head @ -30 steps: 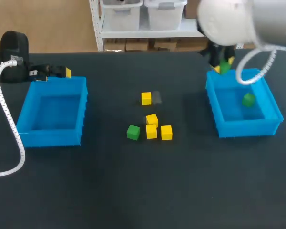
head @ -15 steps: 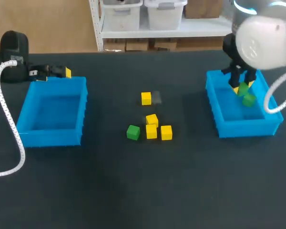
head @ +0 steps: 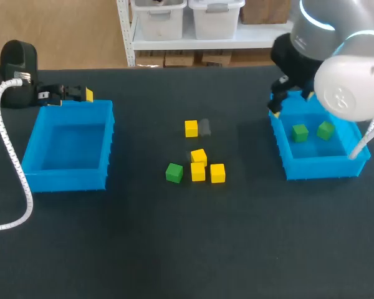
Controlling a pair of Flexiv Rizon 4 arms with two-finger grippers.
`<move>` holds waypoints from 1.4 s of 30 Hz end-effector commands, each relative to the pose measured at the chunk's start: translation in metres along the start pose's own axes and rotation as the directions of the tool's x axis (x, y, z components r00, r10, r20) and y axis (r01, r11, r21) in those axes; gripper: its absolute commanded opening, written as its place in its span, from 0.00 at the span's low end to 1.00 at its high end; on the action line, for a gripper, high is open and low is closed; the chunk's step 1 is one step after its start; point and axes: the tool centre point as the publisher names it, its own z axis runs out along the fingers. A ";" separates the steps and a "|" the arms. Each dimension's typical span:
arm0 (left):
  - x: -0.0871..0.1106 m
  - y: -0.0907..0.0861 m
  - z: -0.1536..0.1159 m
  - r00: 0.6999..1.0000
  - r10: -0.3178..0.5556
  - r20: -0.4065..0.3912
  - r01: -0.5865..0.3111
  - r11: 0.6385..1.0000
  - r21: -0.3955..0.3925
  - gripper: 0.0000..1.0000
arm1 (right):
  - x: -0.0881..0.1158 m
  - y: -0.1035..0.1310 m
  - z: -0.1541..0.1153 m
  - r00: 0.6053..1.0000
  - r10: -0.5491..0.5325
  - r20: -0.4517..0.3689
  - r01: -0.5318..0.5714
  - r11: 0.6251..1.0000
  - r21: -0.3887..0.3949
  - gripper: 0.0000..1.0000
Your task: Put the green cubes in the right bin and the yellow cubes in the left bin.
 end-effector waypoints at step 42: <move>0.000 0.000 0.000 1.000 0.000 0.000 0.000 1.000 0.000 1.00 | -0.056 0.234 0.010 0.828 -0.555 0.080 0.557 0.797 -0.235 1.00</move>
